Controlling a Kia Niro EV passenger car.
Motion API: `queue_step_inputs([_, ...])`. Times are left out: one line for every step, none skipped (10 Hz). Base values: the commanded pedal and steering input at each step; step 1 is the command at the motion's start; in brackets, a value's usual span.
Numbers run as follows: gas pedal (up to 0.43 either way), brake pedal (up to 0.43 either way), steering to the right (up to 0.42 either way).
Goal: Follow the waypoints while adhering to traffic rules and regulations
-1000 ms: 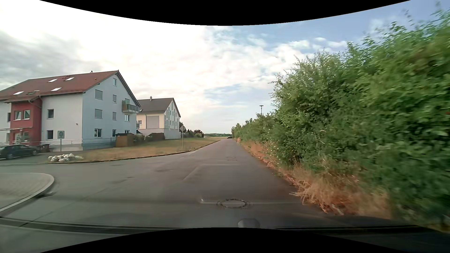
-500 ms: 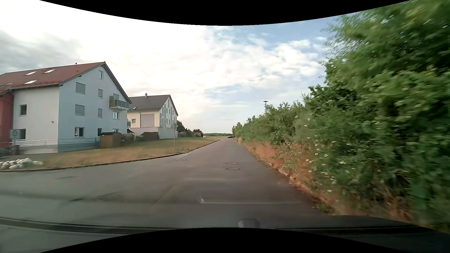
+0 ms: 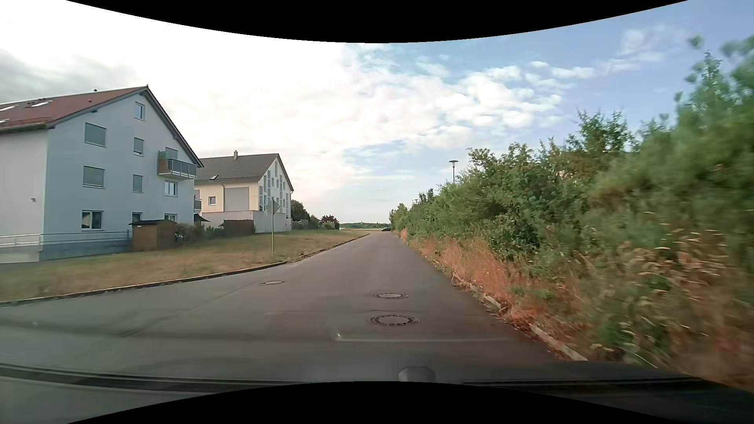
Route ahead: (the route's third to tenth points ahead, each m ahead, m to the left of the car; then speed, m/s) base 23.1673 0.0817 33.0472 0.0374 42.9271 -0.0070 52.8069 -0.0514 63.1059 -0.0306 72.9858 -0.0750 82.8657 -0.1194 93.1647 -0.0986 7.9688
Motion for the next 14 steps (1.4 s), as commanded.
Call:
queue_step_inputs([0.079, 0.0, -0.002])
queue_step_inputs([0.079, 0.0, -0.002])
queue_step_inputs([0.079, 0.0, -0.001])
queue_step_inputs([0.079, 0.0, -0.001])
queue_step_inputs([0.079, 0.0, -0.001])
queue_step_inputs([0.079, 0.0, 0.0])
queue_step_inputs([0.079, 0.0, -0.001])
queue_step_inputs([0.079, 0.0, -0.002])
queue_step_inputs([0.079, 0.0, -0.001])
queue_step_inputs([0.079, 0.0, 0.0])
queue_step_inputs([0.079, 0.0, 0.0])
queue_step_inputs([0.079, 0.0, 0.002])
queue_step_inputs([0.079, 0.0, 0.002])
queue_step_inputs([0.079, 0.0, 0.001])
